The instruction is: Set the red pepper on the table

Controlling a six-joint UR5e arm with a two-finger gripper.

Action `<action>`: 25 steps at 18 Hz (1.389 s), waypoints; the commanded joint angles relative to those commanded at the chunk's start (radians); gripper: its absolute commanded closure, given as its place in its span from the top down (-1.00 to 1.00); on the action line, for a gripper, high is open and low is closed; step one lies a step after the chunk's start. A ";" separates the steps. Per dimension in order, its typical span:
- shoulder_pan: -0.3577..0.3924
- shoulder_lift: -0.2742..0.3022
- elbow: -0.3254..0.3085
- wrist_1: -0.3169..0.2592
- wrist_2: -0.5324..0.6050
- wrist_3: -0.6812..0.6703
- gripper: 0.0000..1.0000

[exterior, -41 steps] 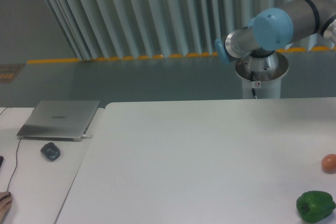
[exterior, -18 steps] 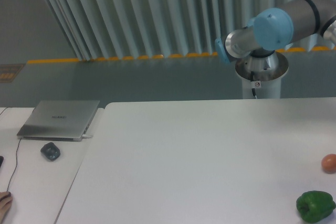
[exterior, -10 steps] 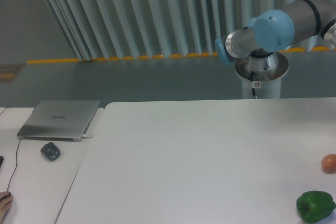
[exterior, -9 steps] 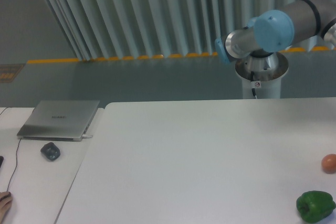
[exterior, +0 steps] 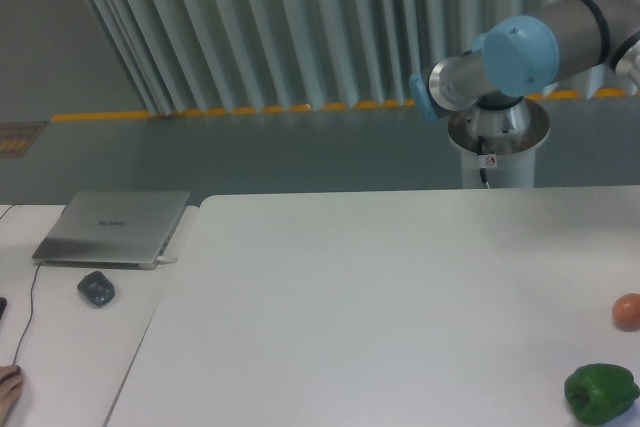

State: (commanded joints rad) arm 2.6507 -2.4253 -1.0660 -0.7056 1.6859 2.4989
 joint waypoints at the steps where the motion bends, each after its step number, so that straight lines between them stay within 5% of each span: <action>1: 0.000 0.018 -0.017 0.000 0.002 -0.002 -0.05; 5: 0.000 0.064 -0.069 -0.002 0.000 -0.005 -0.06; 17: -0.009 0.344 -0.327 -0.009 -0.006 -0.153 -0.06; 25: -0.104 0.575 -0.571 -0.028 0.009 -0.322 -0.05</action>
State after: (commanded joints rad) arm 2.5465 -1.8502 -1.6365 -0.7332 1.6950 2.1768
